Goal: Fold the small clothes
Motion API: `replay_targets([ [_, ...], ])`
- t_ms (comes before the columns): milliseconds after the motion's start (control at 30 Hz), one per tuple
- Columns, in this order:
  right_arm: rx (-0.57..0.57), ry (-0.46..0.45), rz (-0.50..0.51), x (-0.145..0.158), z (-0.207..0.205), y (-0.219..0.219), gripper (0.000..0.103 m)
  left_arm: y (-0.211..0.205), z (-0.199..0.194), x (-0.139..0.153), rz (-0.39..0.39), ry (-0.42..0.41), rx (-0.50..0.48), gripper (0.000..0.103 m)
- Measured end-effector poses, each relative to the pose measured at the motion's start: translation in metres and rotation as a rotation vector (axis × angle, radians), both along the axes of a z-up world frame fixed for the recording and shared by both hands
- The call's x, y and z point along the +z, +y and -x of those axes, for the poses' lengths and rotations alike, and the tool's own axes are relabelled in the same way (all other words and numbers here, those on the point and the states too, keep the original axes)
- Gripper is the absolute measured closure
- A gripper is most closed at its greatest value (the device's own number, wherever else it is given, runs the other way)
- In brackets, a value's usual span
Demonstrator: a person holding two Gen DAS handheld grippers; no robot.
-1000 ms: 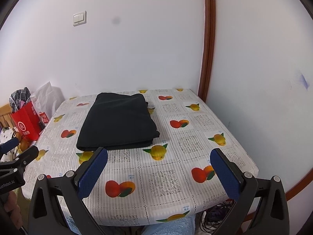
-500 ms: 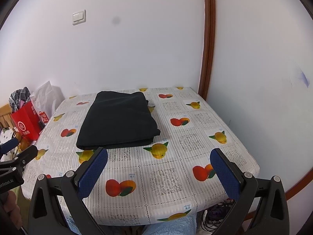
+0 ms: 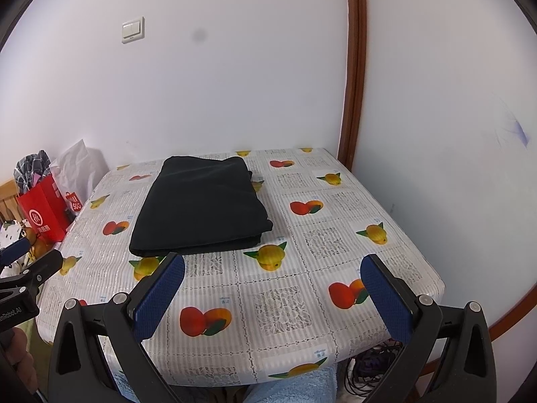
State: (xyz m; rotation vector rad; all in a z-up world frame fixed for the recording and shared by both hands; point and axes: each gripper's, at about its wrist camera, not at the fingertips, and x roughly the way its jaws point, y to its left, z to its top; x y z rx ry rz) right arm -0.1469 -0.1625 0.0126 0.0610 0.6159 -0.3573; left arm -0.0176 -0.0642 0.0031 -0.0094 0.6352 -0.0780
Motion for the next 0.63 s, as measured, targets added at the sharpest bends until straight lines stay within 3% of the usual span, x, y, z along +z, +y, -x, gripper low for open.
replay_targets([
  [633, -0.006, -0.004, 0.000, 0.0023, 0.0001, -0.0011, 0.000, -0.0037, -0.0019, 0.0030, 0.006, 0.002, 0.007, 0.002],
])
